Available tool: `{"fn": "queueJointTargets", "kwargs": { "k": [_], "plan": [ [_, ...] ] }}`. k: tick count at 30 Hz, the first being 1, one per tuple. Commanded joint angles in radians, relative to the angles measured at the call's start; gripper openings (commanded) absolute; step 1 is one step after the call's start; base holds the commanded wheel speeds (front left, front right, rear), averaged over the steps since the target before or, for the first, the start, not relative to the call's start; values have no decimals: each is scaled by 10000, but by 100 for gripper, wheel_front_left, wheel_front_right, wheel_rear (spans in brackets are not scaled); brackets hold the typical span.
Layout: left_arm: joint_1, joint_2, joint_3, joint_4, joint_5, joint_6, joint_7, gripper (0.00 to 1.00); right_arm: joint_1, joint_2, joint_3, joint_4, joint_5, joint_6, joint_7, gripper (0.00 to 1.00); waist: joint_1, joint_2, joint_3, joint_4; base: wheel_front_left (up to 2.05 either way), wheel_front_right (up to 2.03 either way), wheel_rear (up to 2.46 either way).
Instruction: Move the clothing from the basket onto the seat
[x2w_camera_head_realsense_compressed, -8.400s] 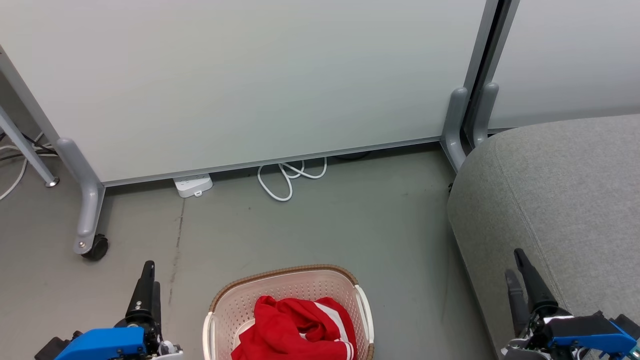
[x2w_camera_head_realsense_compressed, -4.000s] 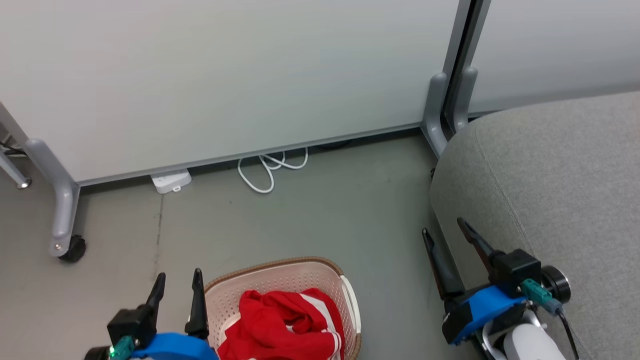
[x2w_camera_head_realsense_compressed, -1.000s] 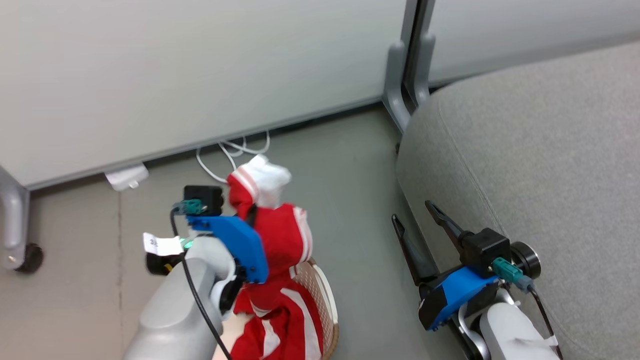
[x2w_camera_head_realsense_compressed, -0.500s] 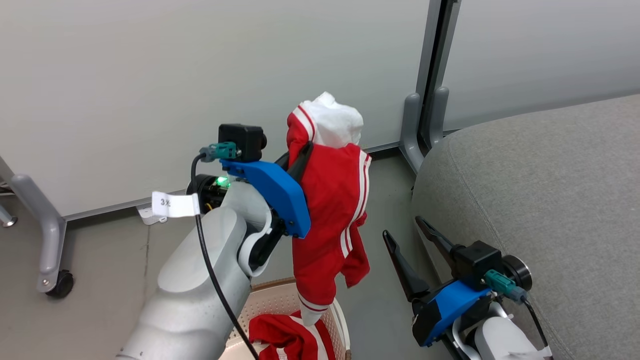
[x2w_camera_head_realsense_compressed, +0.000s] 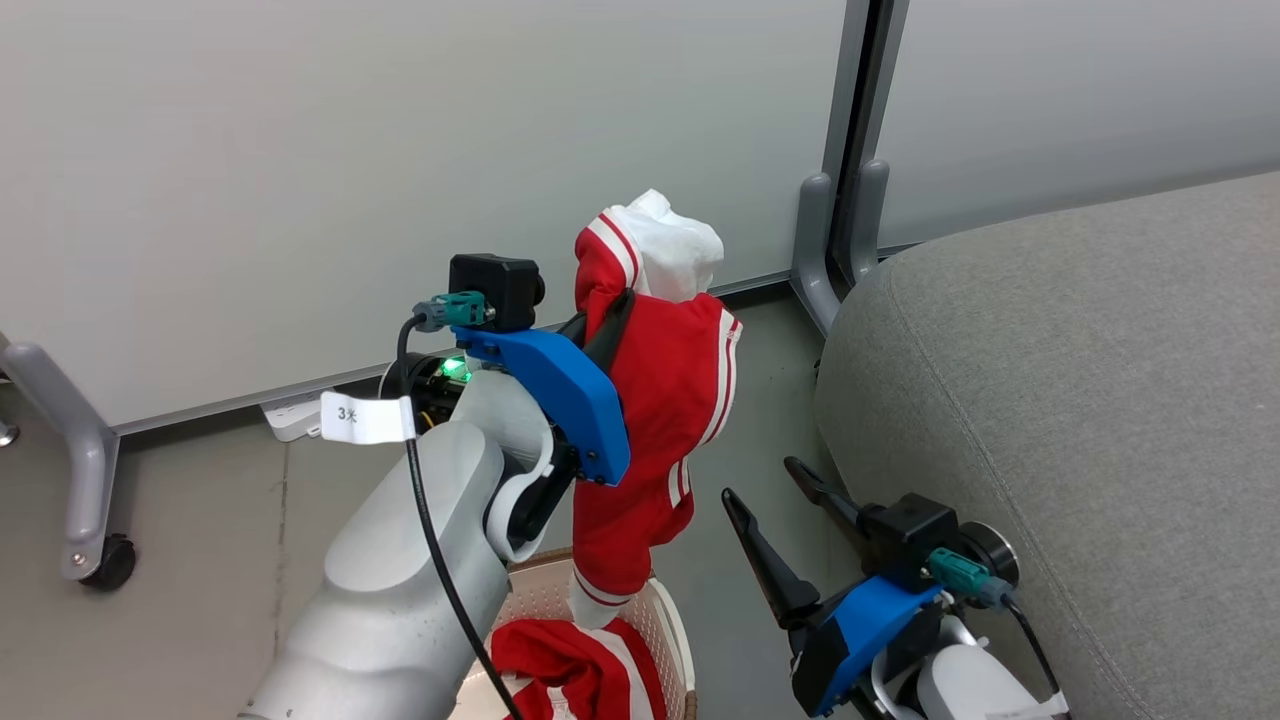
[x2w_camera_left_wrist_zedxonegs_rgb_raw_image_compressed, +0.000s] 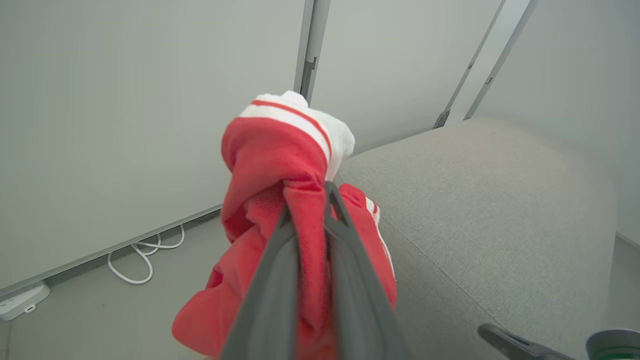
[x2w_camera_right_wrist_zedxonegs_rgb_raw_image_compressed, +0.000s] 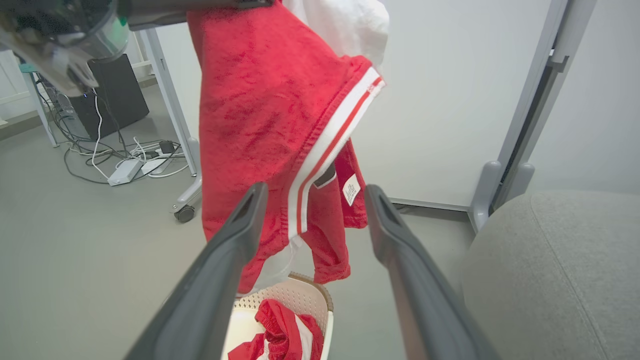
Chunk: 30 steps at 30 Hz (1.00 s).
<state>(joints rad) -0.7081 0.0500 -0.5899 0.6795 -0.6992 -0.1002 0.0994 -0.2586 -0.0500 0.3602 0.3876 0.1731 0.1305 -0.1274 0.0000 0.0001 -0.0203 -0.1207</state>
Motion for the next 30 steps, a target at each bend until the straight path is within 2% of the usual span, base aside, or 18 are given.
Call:
{"fn": "queueJointTargets", "kwargs": {
  "k": [1, 14, 30],
  "plan": [
    [28, 11, -49, -72, -14, 25, -58, 0, -215, -14, 198, 124, 245, 3, -23, 100, 0, -1, 56, 30, 0, 0, 0],
    [-105, 10, -871, -827, -412, 39, -3, 0, -2093, -39, 1470, 2417, 1603, 3, -366, 100, 0, -1, 215, 212, 0, 0, 0],
    [-195, 8, -1492, -1127, -703, 192, 63, 0, -3218, -185, 1984, 4117, 2594, 4, -1043, 100, 0, -1, 151, 449, 0, 0, 0]
  ]
}}
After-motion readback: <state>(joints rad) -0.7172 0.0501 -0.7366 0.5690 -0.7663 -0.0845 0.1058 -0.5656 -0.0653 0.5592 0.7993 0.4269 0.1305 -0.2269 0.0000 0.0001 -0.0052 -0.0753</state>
